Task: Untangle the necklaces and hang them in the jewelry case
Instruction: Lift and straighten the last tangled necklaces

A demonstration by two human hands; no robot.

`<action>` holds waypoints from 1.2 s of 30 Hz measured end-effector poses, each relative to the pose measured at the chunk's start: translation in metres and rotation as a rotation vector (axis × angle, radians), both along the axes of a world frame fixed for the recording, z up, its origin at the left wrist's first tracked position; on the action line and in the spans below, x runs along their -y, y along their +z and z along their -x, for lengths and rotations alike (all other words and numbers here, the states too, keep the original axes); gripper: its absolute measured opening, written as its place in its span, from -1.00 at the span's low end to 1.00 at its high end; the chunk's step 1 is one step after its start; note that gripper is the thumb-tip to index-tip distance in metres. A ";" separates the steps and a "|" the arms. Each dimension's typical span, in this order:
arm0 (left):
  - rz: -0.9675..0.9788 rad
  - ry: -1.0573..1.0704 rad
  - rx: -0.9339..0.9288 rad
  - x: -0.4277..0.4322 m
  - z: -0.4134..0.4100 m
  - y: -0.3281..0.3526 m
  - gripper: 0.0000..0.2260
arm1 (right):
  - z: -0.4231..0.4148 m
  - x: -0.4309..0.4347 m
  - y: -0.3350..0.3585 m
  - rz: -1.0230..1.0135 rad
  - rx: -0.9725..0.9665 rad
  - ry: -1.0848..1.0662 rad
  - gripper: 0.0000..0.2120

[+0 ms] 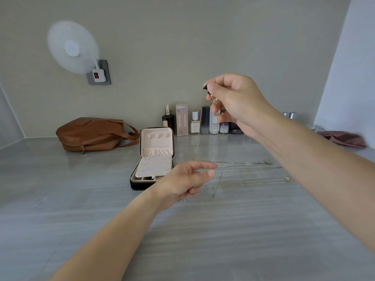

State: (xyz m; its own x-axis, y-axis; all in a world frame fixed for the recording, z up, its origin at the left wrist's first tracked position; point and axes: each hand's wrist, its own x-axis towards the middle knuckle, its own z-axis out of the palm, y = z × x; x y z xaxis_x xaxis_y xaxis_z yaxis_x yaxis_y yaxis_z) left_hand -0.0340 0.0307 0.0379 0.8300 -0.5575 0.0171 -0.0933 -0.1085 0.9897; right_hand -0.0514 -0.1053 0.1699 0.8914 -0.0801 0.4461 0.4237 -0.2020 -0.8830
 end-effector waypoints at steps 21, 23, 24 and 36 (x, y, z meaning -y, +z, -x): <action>0.057 0.009 0.052 0.002 0.011 0.007 -0.89 | 0.005 -0.006 -0.001 0.022 -0.031 0.060 -0.87; 0.044 0.017 0.051 0.003 0.012 0.008 -0.93 | 0.006 -0.005 0.000 0.019 -0.031 0.070 -0.87; 0.038 0.019 0.045 0.002 0.012 0.008 -0.92 | 0.006 -0.003 0.001 0.007 -0.033 0.076 -0.87; -0.064 -0.104 -0.006 -0.006 0.006 0.008 -0.89 | 0.021 0.086 -0.028 -0.221 -0.155 -0.064 -0.86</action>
State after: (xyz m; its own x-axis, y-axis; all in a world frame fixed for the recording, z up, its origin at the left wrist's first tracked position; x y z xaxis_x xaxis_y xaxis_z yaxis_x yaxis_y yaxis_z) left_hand -0.0403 0.0366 0.0455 0.7673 -0.6407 -0.0261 -0.1018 -0.1619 0.9815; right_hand -0.0723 -0.1911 0.1424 0.9378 -0.2188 0.2697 0.2722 -0.0190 -0.9621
